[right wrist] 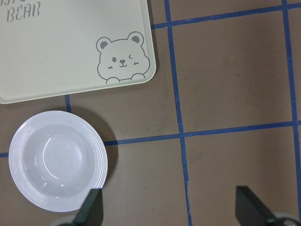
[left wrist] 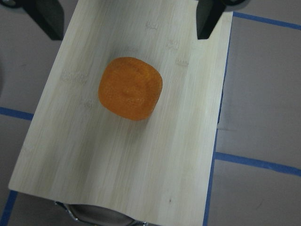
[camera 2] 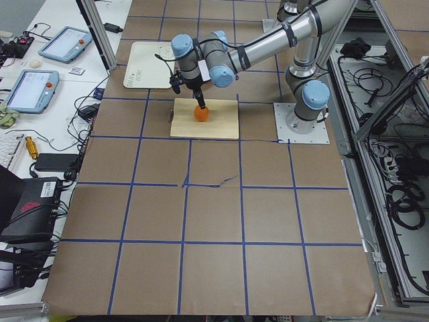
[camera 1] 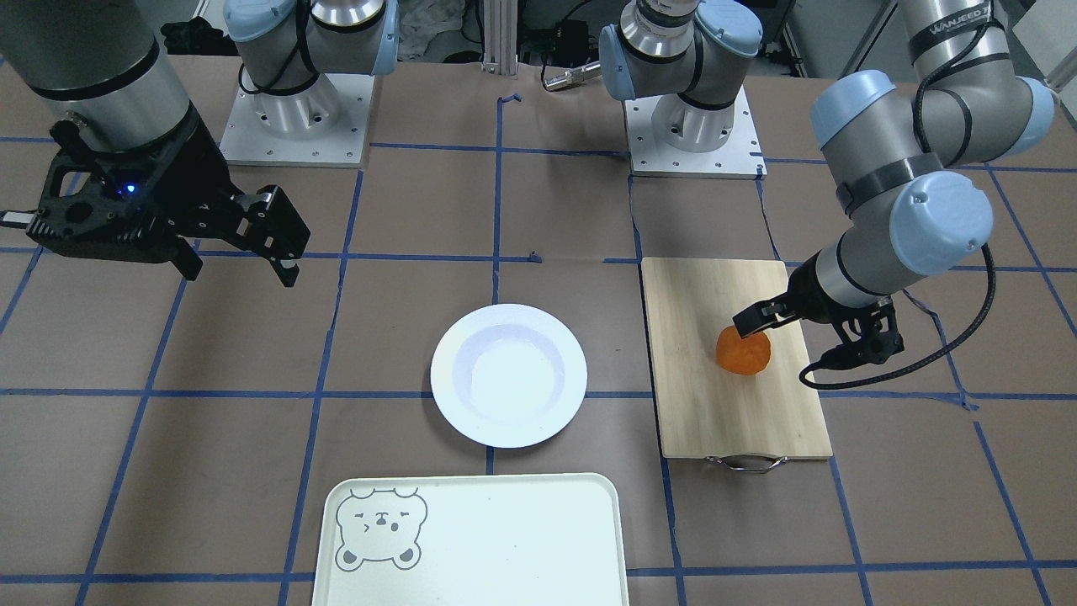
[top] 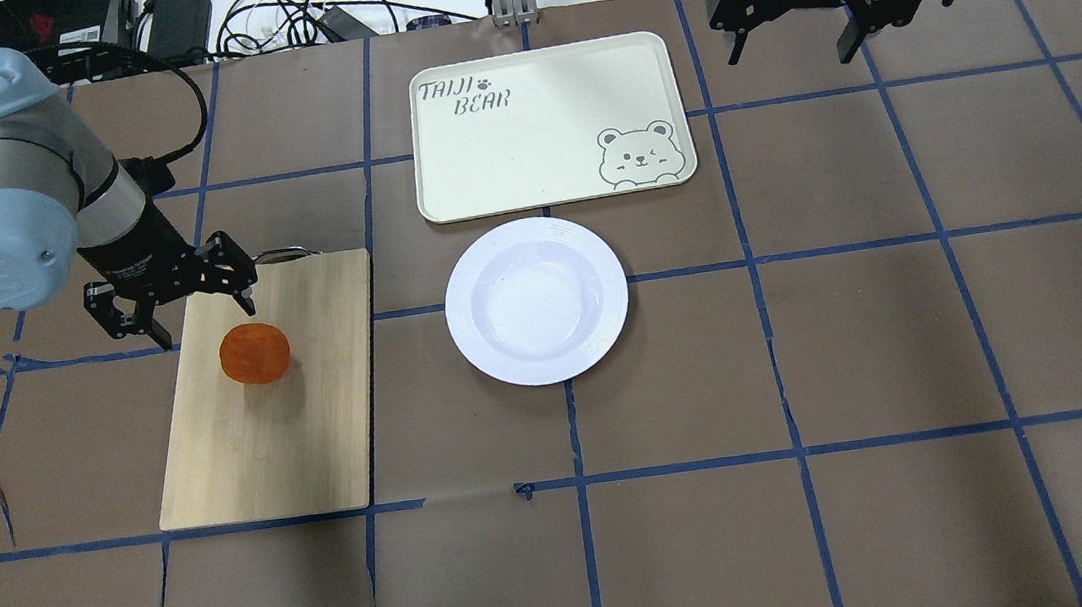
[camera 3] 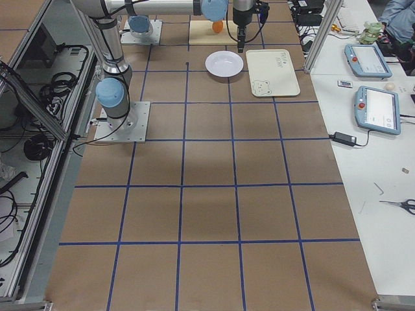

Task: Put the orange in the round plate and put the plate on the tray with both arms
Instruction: 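Lower the left gripper over the orange and close on it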

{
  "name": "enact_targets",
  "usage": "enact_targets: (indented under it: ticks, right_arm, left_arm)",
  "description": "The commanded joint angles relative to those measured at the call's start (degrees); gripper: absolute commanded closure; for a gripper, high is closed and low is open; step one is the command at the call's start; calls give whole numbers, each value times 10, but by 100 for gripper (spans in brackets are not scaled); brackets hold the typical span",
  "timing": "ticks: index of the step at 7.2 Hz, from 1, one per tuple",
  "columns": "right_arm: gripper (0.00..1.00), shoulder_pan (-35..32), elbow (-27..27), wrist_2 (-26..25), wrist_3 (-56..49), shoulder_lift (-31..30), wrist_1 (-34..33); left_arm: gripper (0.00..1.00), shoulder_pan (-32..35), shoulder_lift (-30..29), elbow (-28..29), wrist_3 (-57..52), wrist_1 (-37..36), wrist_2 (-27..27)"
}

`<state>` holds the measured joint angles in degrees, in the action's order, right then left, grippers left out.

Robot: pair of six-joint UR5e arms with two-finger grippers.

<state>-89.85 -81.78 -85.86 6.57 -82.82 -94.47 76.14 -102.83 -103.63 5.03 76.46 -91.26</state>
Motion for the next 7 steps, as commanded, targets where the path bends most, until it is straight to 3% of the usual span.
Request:
enact_targets:
  ticks: [1,5,6,7]
  right_arm:
    - [0,-1,-1,1,2,-1,0]
    - [0,0,-2,0,-3,-1,1]
    - [0,-1,-4,2,-2,-1,1]
    - [0,1,-4,1,-3,0,1]
  left_arm:
    - [0,1,-36,-11,4,-20,0]
    - [0,1,-92,-32,-31,-66,14]
    - [40,2,-92,-30,-29,-114,12]
    - [99,4,-91,-30,-19,-112,11]
